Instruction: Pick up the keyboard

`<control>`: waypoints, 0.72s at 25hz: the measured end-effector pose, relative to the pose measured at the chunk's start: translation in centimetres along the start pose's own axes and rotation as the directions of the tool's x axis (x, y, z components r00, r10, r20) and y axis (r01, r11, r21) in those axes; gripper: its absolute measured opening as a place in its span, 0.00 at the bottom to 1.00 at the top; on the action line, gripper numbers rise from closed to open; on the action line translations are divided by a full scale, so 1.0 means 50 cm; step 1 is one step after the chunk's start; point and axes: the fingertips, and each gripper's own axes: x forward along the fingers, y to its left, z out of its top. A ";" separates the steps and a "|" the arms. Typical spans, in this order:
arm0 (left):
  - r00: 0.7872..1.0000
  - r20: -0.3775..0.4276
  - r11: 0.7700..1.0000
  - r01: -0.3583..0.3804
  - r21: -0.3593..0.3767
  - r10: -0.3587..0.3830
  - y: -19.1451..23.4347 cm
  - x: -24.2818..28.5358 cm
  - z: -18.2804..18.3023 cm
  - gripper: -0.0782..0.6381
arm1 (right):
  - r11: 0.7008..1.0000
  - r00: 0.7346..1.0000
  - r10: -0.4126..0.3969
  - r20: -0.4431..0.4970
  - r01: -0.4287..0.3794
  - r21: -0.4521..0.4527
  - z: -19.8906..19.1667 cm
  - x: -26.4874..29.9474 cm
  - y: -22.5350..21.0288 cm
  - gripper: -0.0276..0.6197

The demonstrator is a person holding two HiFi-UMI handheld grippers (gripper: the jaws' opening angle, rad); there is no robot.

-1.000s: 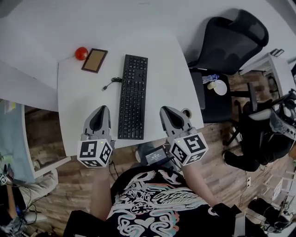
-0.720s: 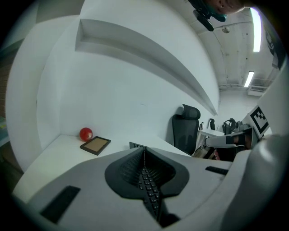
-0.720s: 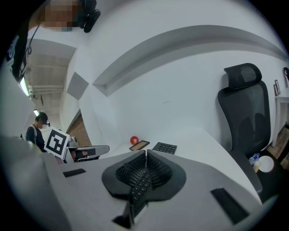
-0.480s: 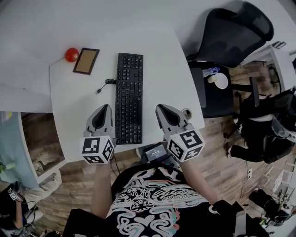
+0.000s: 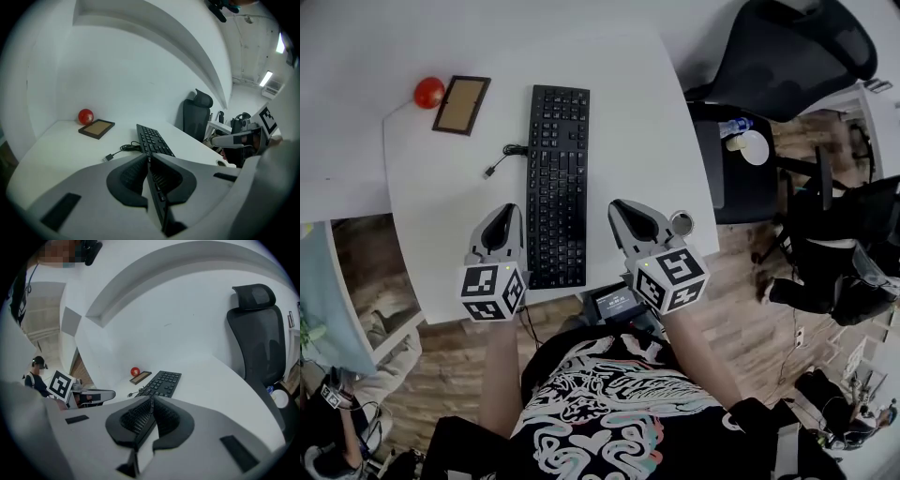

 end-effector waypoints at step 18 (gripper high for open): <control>0.975 -0.155 0.980 0.141 -0.139 -0.162 -0.019 0.066 -0.063 0.30 | 0.947 0.974 0.163 -0.157 -0.110 0.303 -0.097 0.081 -0.009 0.16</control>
